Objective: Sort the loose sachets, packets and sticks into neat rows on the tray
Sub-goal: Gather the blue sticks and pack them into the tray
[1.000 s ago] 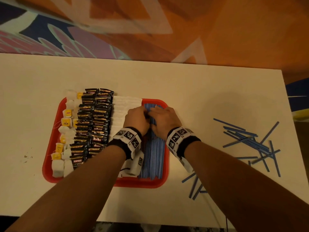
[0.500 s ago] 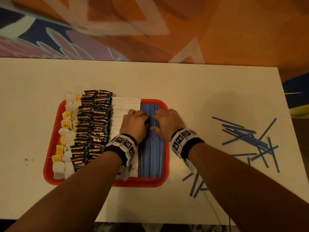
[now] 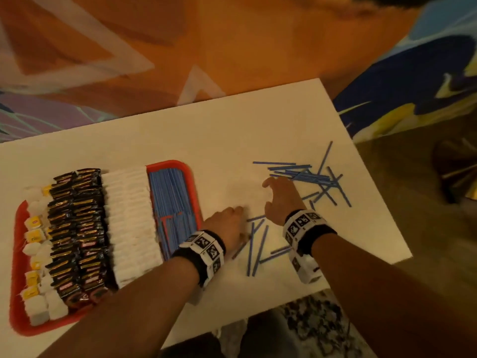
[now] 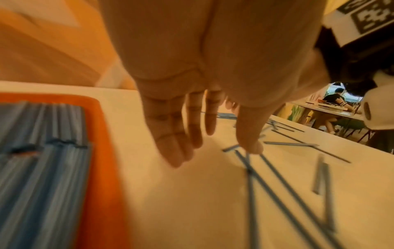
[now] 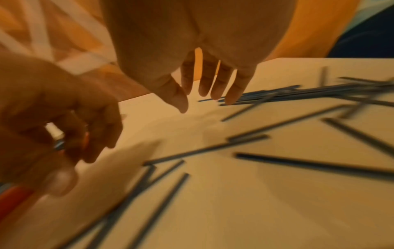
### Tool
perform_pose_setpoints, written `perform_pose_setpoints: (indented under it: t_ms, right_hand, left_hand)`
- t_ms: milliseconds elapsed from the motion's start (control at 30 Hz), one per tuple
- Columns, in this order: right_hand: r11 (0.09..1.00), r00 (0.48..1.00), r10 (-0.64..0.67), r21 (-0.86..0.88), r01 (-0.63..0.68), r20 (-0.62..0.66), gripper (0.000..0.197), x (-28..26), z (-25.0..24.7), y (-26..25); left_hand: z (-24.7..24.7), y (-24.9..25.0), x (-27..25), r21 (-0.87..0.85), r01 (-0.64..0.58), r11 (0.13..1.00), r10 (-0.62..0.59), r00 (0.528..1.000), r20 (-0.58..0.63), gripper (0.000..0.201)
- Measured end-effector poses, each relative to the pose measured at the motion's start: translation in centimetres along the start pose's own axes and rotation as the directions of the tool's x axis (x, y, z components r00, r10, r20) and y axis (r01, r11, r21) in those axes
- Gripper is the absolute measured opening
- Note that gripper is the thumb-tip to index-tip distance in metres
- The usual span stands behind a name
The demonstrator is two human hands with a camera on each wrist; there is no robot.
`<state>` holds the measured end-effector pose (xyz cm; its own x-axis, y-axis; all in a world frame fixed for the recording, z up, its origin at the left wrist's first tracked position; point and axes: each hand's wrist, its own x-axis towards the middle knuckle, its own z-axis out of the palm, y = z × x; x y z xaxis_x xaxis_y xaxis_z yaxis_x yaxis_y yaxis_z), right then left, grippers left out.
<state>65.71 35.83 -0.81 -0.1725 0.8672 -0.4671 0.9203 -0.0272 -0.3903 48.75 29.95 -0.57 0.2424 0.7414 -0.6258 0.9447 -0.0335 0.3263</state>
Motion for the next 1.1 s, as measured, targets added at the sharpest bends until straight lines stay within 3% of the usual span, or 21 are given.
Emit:
perform_pose_setpoints:
  t_ms: [167, 267, 400, 500, 567, 633, 733, 800, 867, 967, 1033, 1100]
  right_hand:
    - [0.955, 0.946, 0.297, -0.053, -0.293, 0.131, 0.09, -5.0, -1.1, 8.7]
    - [0.95, 0.929, 0.312, -0.094, -0.299, 0.198, 0.109, -6.9, -0.6, 11.5]
    - [0.972, 0.966, 0.234, -0.009, -0.235, 0.112, 0.081, -7.2, 0.6, 11.6]
    - [0.981, 0.982, 0.181, 0.062, -0.185, 0.061, 0.064, -6.6, 1.1, 11.0]
    - [0.98, 0.986, 0.161, 0.109, -0.165, 0.04, 0.053, -6.5, 1.0, 11.1]
    - [0.978, 0.985, 0.168, 0.117, -0.172, 0.037, 0.054, -6.6, 0.6, 11.4]
    - [0.976, 0.979, 0.186, 0.095, -0.194, 0.087, 0.068, -6.8, 0.4, 11.7]
    - [0.985, 0.983, 0.156, 0.06, -0.162, 0.091, 0.067, -6.7, 0.6, 11.3]
    - [0.994, 0.992, 0.103, 0.031, -0.105, 0.074, 0.061, -6.4, 0.9, 10.7]
    - [0.999, 0.996, 0.032, 0.04, -0.035, 0.086, 0.054, -5.5, 0.8, 10.2]
    - [0.999, 0.996, 0.022, 0.044, -0.026, 0.088, 0.053, -4.7, 0.1, 10.6]
    - [0.996, 0.994, 0.051, 0.071, -0.058, 0.094, 0.053, -3.7, -1.0, 11.6]
  left_hand:
    - [3.0, 4.4, 0.9, 0.001, 0.109, 0.994, -0.109, 0.99, 0.094, 0.073]
    - [3.9, 6.7, 1.4, 0.02, 0.062, 0.998, -0.063, 0.997, 0.054, 0.063]
    - [4.0, 9.1, 2.4, 0.025, -0.076, 0.997, 0.075, 0.997, 0.029, 0.052]
    - [3.6, 10.2, 3.1, 0.004, -0.195, 0.981, 0.195, 0.979, -0.063, 0.036]
    - [3.2, 10.0, 3.4, -0.002, -0.183, 0.983, 0.181, 0.973, -0.144, 0.034]
    - [2.7, 9.1, 3.3, 0.0, -0.092, 0.996, 0.09, 0.979, -0.184, 0.048]
    - [2.8, 7.7, 2.4, 0.098, 0.096, 0.991, -0.092, 0.995, -0.041, 0.105]
    - [3.6, 7.9, 1.8, 0.12, 0.12, 0.985, -0.124, 0.992, 0.02, 0.122]
    - [4.9, 8.7, 1.7, 0.155, 0.094, 0.984, -0.098, 0.995, 0.02, 0.116]
    - [5.0, 10.0, 2.3, 0.138, 0.066, 0.988, -0.061, 0.997, -0.039, 0.083]
    - [4.2, 10.5, 3.0, 0.122, 0.041, 0.992, -0.034, 0.998, -0.054, 0.064]
    - [3.2, 10.7, 3.9, 0.147, 0.006, 0.989, 0.002, 0.999, -0.054, 0.057]
